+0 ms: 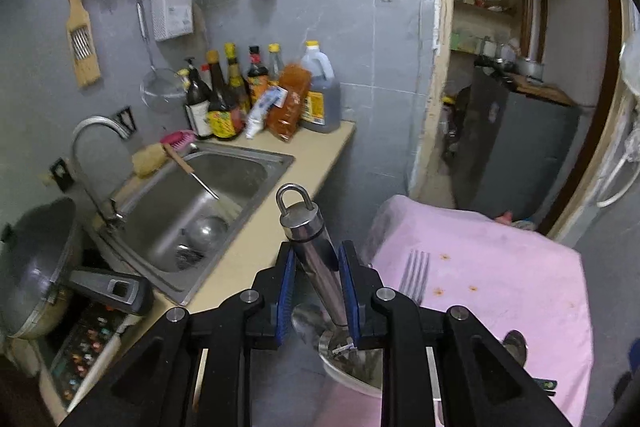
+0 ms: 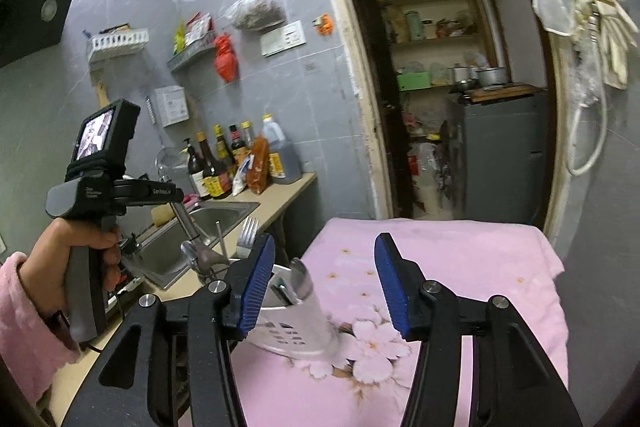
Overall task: Organize utensils
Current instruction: 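Lower the peeler into the caddy with the left tool while the right tool drops the rod in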
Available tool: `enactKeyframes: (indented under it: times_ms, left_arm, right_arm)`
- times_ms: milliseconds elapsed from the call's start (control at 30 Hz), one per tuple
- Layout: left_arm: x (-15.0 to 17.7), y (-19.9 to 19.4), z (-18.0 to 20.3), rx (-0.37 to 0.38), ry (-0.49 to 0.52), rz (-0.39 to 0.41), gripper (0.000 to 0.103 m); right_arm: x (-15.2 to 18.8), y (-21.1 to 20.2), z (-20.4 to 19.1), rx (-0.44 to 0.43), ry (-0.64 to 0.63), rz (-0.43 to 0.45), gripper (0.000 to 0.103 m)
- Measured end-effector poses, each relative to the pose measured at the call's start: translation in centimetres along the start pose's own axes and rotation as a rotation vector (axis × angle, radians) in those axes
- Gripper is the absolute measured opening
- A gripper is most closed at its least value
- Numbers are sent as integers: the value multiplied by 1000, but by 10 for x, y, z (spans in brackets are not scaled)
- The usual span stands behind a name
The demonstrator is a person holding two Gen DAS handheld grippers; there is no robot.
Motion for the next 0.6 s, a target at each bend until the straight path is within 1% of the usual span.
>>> enactKeyframes:
  times_ms: [133,233,300,367,467,500,533,567,600]
  left_arm:
    - [1,3,10,-32,12,-36,21]
    - [5,4,16,-42,3,-45,21]
    - [8,6,19,-18,-3,-51,21]
    - [12,8,18,-14,5,-53,21]
    - [19,6,15,45,-22,-45,21]
    - [21,5,14,73,-31,-44,23]
    - [23,4,12,100,-40,-45,31]
    - [24,2,10,114,-46,-44,37]
    - [25,1,7,126,-52,-31,46]
  right_arm:
    - [0,-11,7,6,9,16,48]
    - [1,-18,7,6,-2,20,48]
    - [4,-25,6,5,-12,18,48]
    - [8,-30,5,12,-27,14,48]
    - [13,-42,7,28,-30,10,50]
    - [13,-45,8,32,-28,11,52]
    - [14,-48,9,39,-24,11,53]
    - [16,-52,10,53,-21,14,53]
    - [17,-55,10,65,-18,15,54]
Point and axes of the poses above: each gripper's, at about its wrist camera, not at the fingertips, and y roughly the way its jaws point, z to its right, x to its underside, the point moved 6 cm from there along y, roughly the way its jaws point, and after that the axes turned 2 degrees about x, right-handed, at the moved point
